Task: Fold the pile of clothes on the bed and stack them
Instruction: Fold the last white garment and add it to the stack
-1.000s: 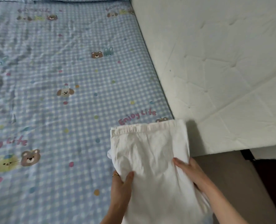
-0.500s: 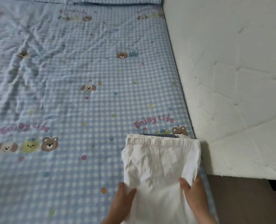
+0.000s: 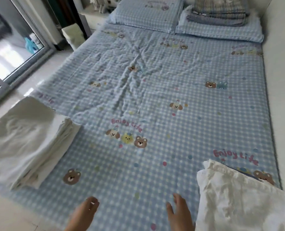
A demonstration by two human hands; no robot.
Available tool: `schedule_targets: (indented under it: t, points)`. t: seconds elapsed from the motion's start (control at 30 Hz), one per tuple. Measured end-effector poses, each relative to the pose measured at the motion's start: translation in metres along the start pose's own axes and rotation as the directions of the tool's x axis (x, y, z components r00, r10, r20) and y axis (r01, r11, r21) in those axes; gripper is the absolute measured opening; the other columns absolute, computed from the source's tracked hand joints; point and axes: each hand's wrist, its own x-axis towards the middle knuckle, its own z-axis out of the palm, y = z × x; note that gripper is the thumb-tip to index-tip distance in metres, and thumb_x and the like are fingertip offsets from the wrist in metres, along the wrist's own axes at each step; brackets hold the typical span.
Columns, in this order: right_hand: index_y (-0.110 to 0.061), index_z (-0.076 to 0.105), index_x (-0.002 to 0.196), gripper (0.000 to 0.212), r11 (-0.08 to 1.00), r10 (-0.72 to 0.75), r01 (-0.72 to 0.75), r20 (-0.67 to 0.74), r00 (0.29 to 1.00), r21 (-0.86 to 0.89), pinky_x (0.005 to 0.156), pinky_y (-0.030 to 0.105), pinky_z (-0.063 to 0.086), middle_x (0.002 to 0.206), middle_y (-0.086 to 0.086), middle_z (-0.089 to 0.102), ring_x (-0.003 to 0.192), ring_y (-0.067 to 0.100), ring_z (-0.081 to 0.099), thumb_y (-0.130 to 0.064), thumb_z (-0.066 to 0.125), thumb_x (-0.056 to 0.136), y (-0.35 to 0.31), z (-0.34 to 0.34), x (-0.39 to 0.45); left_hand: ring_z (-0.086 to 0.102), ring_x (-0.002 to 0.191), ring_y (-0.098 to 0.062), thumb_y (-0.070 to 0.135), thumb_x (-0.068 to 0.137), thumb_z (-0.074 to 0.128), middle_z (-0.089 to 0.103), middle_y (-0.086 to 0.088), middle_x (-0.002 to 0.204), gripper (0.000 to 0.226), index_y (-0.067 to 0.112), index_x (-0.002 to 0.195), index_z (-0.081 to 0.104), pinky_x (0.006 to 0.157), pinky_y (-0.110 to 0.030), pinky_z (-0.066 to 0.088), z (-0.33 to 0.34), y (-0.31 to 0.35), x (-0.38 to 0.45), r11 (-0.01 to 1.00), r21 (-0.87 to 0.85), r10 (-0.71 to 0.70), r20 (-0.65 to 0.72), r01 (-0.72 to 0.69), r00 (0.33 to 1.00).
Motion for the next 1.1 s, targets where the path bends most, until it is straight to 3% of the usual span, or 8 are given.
schedule_targets:
  t: [0.23, 0.37, 0.53, 0.63, 0.73, 0.9, 0.97, 1.1]
  points:
    - [-0.016, 0.041, 0.134, 0.040, 0.987, -0.154, 0.161, 0.220, 0.963, -0.012, 0.097, 0.026, 0.040, 0.133, 0.001, 0.048, 0.124, 0.015, 0.047, -0.030, 0.049, 0.097, -0.180, 0.123, -0.021, 0.061, 0.070, -0.023, 0.020, 0.092, 0.057, 0.066, -0.006, 0.072, 0.015, 0.021, 0.078, 0.059, 0.067, -0.035, 0.045, -0.164, -0.063, 0.043, 0.985, 0.051, 0.174, -0.309, -0.166, 0.935]
    - [-0.017, 0.041, 0.136, 0.042, 0.986, -0.167, 0.167, 0.247, 0.954, 0.019, 0.102, 0.028, 0.037, 0.137, 0.002, 0.046, 0.127, 0.015, 0.045, -0.028, 0.049, 0.097, -0.278, 0.211, -0.043, 0.064, 0.083, -0.021, 0.015, 0.090, 0.059, 0.067, -0.004, 0.098, 0.014, 0.016, 0.103, 0.064, 0.075, -0.034, 0.050, -0.258, -0.104, 0.087, 0.969, 0.070, 0.243, -0.453, -0.238, 0.857]
    - [-0.023, 0.020, 0.149, 0.055, 0.950, -0.309, 0.312, 0.131, 0.942, -0.002, 0.112, 0.031, 0.023, 0.154, 0.004, 0.020, 0.143, 0.016, 0.018, -0.039, 0.037, 0.099, -0.403, 0.326, -0.056, 0.057, 0.110, -0.039, 0.010, 0.086, 0.064, 0.060, -0.017, 0.118, 0.033, 0.001, 0.117, 0.061, 0.085, -0.047, 0.053, -0.372, -0.143, 0.170, 0.841, 0.416, 0.528, -0.501, -0.345, 0.685]
    - [-0.032, -0.003, 0.151, 0.063, 0.910, -0.353, 0.368, 0.111, 0.929, -0.189, 0.117, 0.041, 0.008, 0.158, 0.003, -0.015, 0.146, 0.020, -0.009, -0.047, 0.029, 0.099, -0.447, 0.385, -0.041, 0.021, 0.141, -0.039, 0.046, 0.096, 0.020, 0.024, -0.020, 0.152, 0.064, 0.006, 0.144, 0.032, 0.115, -0.049, 0.024, -0.413, -0.152, 0.220, 0.737, 0.590, 0.572, -0.289, -0.328, 0.767]
    - [-0.035, -0.010, 0.148, 0.065, 0.881, -0.244, 0.274, 0.125, 0.962, -0.387, 0.115, 0.053, 0.007, 0.156, 0.005, -0.023, 0.146, 0.024, -0.013, -0.055, 0.023, 0.096, -0.455, 0.432, -0.018, -0.023, 0.141, -0.025, 0.069, 0.069, -0.030, -0.026, -0.005, 0.150, 0.090, 0.022, 0.144, -0.017, 0.118, -0.037, -0.009, -0.419, -0.177, 0.270, 0.670, 0.665, 0.530, -0.119, -0.329, 0.840]
    - [-0.018, 0.059, 0.128, 0.061, 0.854, -0.246, 0.265, 0.101, 0.964, -0.447, 0.072, 0.067, 0.048, 0.137, 0.019, 0.051, 0.130, 0.035, 0.038, -0.052, 0.053, 0.079, -0.444, 0.478, 0.017, -0.034, 0.137, -0.009, 0.065, 0.088, 0.007, -0.035, 0.006, 0.150, 0.073, 0.030, 0.141, -0.029, 0.116, -0.030, -0.016, -0.397, -0.215, 0.330, 0.759, 0.556, 0.466, -0.103, -0.338, 0.879]
    - [-0.016, 0.058, 0.130, 0.062, 0.855, -0.259, 0.275, 0.096, 0.961, -0.439, 0.076, 0.067, 0.046, 0.141, 0.020, 0.047, 0.133, 0.032, 0.029, -0.051, 0.056, 0.078, -0.438, 0.491, 0.028, -0.033, 0.137, -0.006, 0.058, 0.094, 0.018, -0.035, 0.008, 0.150, 0.071, 0.030, 0.142, -0.027, 0.114, -0.027, -0.016, -0.393, -0.217, 0.343, 0.783, 0.511, 0.467, -0.108, -0.354, 0.878]
    - [-0.016, 0.020, 0.149, 0.070, 0.910, -0.298, 0.306, 0.072, 0.952, -0.279, 0.111, 0.051, 0.023, 0.156, 0.008, -0.002, 0.147, 0.024, 0.004, -0.040, 0.053, 0.092, -0.443, 0.475, 0.024, -0.021, 0.142, -0.005, 0.050, 0.096, 0.026, -0.024, 0.008, 0.154, 0.071, 0.023, 0.148, -0.014, 0.116, -0.026, -0.011, -0.404, -0.215, 0.340, 0.811, 0.394, 0.511, -0.121, -0.431, 0.851]
